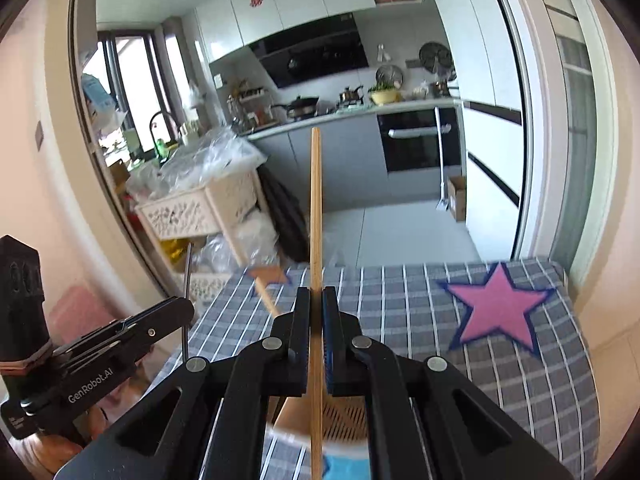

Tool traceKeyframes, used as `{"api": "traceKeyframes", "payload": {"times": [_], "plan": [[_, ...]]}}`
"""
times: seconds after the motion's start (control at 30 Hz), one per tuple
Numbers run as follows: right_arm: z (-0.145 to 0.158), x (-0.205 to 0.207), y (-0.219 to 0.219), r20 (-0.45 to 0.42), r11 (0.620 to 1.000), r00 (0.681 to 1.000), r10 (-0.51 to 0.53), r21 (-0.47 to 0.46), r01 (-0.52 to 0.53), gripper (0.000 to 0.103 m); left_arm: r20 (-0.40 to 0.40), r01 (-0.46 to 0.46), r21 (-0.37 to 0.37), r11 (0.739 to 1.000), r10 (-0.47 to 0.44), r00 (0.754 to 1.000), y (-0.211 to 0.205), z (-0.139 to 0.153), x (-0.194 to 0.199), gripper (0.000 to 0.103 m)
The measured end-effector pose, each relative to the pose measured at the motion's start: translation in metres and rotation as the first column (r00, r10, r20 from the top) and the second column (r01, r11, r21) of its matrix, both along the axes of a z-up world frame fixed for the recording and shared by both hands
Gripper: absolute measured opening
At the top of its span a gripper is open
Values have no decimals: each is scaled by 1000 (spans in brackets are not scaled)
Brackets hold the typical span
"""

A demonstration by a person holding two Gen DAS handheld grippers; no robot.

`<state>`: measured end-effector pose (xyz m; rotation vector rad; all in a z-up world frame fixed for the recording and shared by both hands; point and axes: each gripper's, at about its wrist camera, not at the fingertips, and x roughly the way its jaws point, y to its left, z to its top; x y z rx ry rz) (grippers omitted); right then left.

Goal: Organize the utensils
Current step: 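Carry spoon and chopstick to the white holder and release them inside, both tools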

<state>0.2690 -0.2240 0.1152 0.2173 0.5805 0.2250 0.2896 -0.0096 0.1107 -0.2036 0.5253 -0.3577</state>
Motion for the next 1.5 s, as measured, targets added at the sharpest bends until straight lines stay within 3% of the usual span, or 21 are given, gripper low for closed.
{"api": "traceKeyframes", "payload": {"times": [0.3,0.57,0.97,1.17,1.3,1.5], "plan": [[-29,29,14,84,997,996,-5,-82,12,6,73,-79,8,997,78,994,-10,-27,27,44],[-64,23,27,111,987,993,33,-162,-15,6,157,-105,99,990,89,984,-26,-58,12,44],[-83,3,32,92,980,992,90,-188,-71,6,119,-115,185,976,94,988,-34,-84,0,45],[-80,4,35,98,977,991,87,-203,-66,7,95,-148,170,974,133,987,-25,-81,-5,45],[-81,8,45,131,962,985,115,-260,-77,6,97,-157,166,974,143,985,-21,-77,-9,45],[-84,2,38,56,975,992,113,-197,-100,6,86,-155,160,975,143,986,-17,-72,-12,45]]}}
